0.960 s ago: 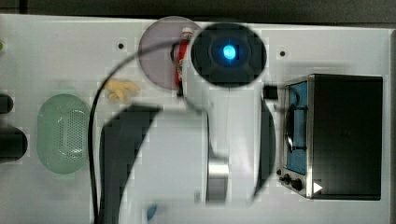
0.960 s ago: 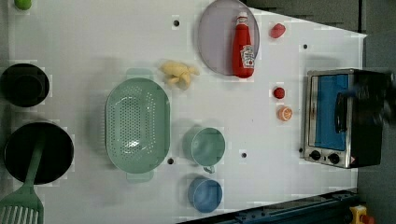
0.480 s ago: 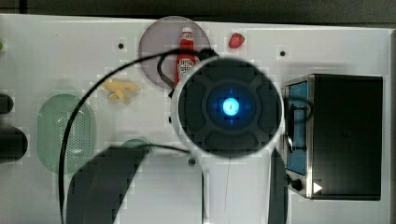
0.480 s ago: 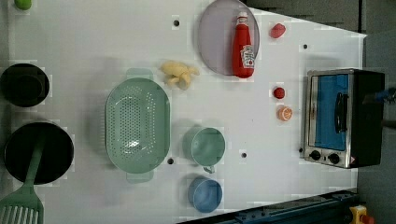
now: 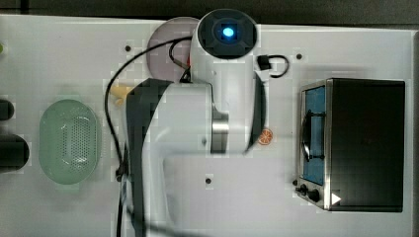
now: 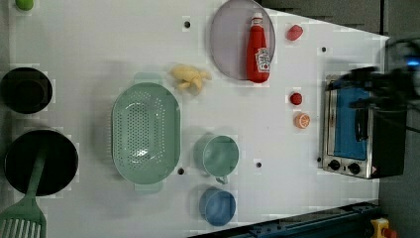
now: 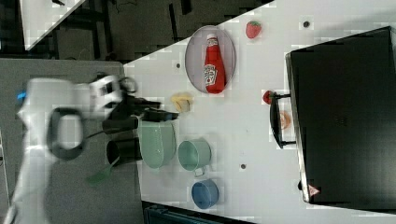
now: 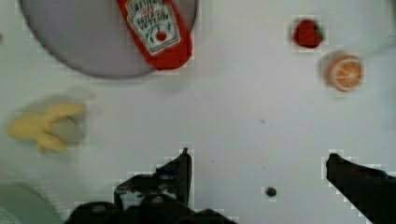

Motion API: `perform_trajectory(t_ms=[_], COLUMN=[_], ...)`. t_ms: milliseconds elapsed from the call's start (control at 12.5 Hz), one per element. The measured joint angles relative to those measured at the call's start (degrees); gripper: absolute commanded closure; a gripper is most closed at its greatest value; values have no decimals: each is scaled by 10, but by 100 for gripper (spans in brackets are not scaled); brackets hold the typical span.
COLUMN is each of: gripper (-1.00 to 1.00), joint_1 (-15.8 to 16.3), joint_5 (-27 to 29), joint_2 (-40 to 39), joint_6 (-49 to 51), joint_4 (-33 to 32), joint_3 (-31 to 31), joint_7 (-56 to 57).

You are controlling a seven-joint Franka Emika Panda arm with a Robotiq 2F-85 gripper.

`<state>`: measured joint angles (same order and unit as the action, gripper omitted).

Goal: Pick ketchup from plate and place it on table.

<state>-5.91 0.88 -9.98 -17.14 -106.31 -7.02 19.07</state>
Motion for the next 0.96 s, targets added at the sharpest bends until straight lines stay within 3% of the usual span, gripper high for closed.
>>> perform_trajectory(t_ms=[480, 960], gripper=[-100, -100], joint_1=[7, 15], joint_5=[11, -4], joint_2=[-114, -173], joint_6=[-90, -173], joint_4=[-27, 25], joint_3=[-7, -13], joint_7=[127, 182])
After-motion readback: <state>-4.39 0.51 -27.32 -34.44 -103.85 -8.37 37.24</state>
